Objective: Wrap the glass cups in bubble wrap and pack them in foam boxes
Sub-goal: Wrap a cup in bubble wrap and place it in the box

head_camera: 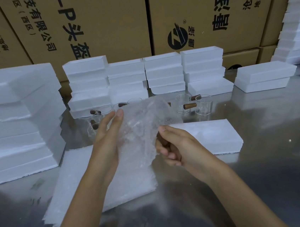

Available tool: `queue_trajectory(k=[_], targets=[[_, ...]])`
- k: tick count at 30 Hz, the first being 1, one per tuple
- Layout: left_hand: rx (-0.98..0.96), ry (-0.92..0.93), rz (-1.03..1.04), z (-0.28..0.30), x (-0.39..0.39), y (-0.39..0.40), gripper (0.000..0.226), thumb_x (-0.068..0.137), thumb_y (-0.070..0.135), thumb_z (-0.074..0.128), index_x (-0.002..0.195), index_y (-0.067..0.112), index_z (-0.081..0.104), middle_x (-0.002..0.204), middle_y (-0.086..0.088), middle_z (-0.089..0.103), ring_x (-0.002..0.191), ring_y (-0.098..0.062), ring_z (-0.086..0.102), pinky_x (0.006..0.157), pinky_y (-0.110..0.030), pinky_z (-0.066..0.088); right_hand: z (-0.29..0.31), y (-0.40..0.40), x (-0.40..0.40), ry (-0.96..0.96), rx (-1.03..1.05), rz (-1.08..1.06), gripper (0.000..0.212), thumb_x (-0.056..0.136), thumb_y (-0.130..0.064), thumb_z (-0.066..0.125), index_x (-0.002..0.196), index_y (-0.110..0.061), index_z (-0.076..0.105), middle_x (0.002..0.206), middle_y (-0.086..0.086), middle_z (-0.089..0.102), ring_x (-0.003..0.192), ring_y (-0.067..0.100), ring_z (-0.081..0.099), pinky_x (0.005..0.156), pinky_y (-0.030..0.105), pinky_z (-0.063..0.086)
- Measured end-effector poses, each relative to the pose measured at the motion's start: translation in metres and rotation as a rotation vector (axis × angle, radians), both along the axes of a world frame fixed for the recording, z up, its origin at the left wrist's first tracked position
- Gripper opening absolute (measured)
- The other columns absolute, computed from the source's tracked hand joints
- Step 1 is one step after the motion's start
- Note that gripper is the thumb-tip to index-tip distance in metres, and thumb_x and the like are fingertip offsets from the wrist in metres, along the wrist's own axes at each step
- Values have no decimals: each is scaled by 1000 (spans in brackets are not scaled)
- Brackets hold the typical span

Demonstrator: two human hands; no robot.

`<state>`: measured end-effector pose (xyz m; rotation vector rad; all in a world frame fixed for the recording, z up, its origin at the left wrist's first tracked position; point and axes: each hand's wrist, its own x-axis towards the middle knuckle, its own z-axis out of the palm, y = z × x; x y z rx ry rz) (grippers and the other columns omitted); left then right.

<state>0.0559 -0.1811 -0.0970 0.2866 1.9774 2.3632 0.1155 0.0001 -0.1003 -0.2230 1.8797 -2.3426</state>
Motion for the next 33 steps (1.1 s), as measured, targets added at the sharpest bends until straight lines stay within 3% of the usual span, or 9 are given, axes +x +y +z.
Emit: queue_trajectory(k=[4, 6, 9, 12, 16, 21, 25, 29, 33], targets=[[6, -66, -90, 0, -1, -3, 47, 98, 51, 50, 131, 21, 64, 128, -2, 68, 118, -16, 65, 101, -34, 49, -3, 3, -1, -8, -68, 28, 32, 106, -31, 43, 80, -19, 58, 65, 1, 46, 52, 11, 28, 45, 24, 20], [-60, -157, -172, 0, -2, -7, 54, 93, 60, 52, 132, 25, 64, 128, -1, 68, 118, -17, 65, 103, -37, 45, -4, 3, -1, -3, -48, 23, 37, 106, -31, 44, 73, -24, 61, 65, 2, 46, 52, 12, 28, 45, 25, 19], [-90, -199, -281, 1, -3, -11, 67, 84, 71, 54, 135, 29, 61, 132, 3, 66, 122, -15, 62, 105, -38, 41, -5, 1, -2, 14, 70, 2, 28, 106, -29, 44, 85, -19, 60, 63, 0, 48, 52, 11, 30, 44, 23, 22], [-93, -139, -299, 3, -2, -9, 69, 80, 77, 54, 135, 35, 60, 133, 7, 65, 123, -10, 61, 105, -36, 40, -8, -2, -2, 21, 167, 2, 42, 105, -27, 43, 69, -32, 64, 58, -5, 48, 51, 11, 30, 43, 21, 25], [-57, -120, -286, 3, 4, 0, 65, 78, 76, 61, 129, 37, 64, 132, 6, 65, 124, -13, 60, 107, -42, 40, -10, -9, -1, 33, 266, 0, 35, 97, -27, 41, 63, -23, 47, 55, -7, 36, 50, 10, 28, 44, 19, 26], [32, -188, -283, -2, 8, 14, 74, 76, 66, 71, 137, 27, 58, 129, 0, 68, 121, -20, 63, 107, -46, 46, -13, -20, 2, 66, 477, -61, 55, 104, -39, 42, 51, -46, 55, 42, -21, 44, 39, -5, 41, 45, 6, 32], [102, -186, -234, -1, 9, 15, 84, 81, 57, 74, 148, 17, 43, 134, -4, 64, 127, -24, 59, 113, -49, 39, -14, -16, 0, 125, 533, -164, 49, 103, -35, 43, 57, -24, 50, 49, -8, 51, 47, 1, 48, 61, 18, 41], [156, -106, -186, 4, 9, 11, 60, 90, 49, 65, 140, 17, 54, 133, -6, 65, 124, -24, 61, 111, -45, 40, -13, -15, 1, 220, 540, -234, 44, 101, -31, 40, 59, -23, 49, 46, 0, 54, 46, 5, 52, 58, 16, 42], [228, -77, -179, 8, 4, 2, 52, 93, 53, 56, 131, 20, 65, 132, -7, 66, 123, -24, 62, 98, -39, 53, -12, -13, 1, 181, 598, -82, 37, 91, -53, 40, 69, -26, 51, 55, 0, 58, 49, 5, 51, 58, 21, 42]])
